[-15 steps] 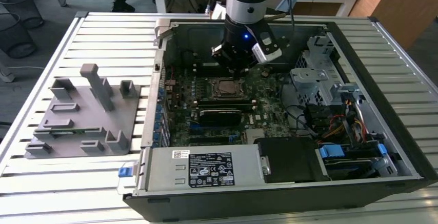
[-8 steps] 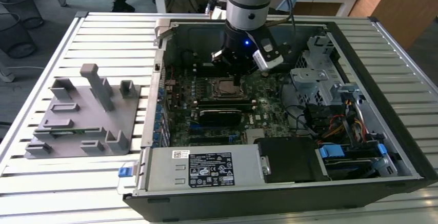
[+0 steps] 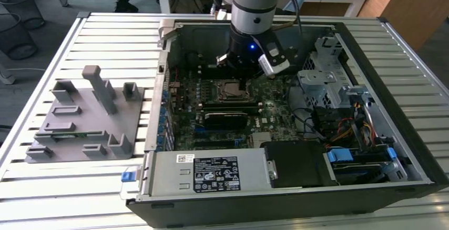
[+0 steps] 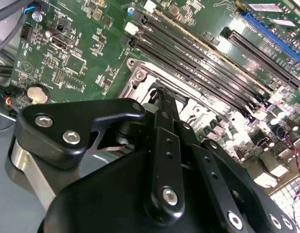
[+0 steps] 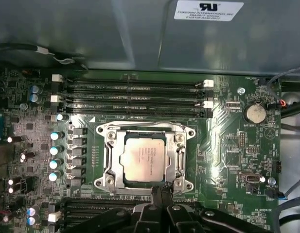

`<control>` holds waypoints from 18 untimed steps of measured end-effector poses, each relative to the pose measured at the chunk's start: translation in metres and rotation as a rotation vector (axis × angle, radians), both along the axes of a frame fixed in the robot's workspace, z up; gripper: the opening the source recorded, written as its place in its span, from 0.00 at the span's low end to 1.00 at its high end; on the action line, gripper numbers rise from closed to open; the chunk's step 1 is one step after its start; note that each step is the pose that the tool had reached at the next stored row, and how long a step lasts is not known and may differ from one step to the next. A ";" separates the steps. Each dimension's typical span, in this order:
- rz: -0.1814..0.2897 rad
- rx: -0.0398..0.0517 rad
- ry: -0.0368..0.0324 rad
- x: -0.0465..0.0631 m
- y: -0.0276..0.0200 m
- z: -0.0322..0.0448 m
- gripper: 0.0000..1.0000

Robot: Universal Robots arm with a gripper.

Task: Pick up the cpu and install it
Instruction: 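Install the second cpu locking lever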

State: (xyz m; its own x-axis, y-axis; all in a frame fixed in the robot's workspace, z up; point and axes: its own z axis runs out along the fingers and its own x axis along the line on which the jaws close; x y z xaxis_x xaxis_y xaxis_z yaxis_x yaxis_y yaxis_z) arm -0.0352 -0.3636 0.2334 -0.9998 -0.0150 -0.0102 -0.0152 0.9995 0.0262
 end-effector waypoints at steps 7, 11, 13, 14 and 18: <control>0.000 0.0377 0.0000 -0.001 -0.0090 -0.0007 0.11; 0.000 0.0385 0.0000 -0.002 -0.0150 -0.0017 0.11; 0.000 0.0387 0.0000 -0.006 -0.0163 -0.0025 0.11; 0.000 0.0386 0.0000 -0.008 -0.0170 -0.0029 0.11; 0.000 0.0394 0.0000 -0.014 -0.0232 -0.0036 0.11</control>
State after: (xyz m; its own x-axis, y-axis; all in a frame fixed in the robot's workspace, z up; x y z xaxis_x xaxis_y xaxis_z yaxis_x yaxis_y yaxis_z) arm -0.0487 -0.3868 0.2297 -0.9998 -0.0147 -0.0108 -0.0153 0.9977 0.0656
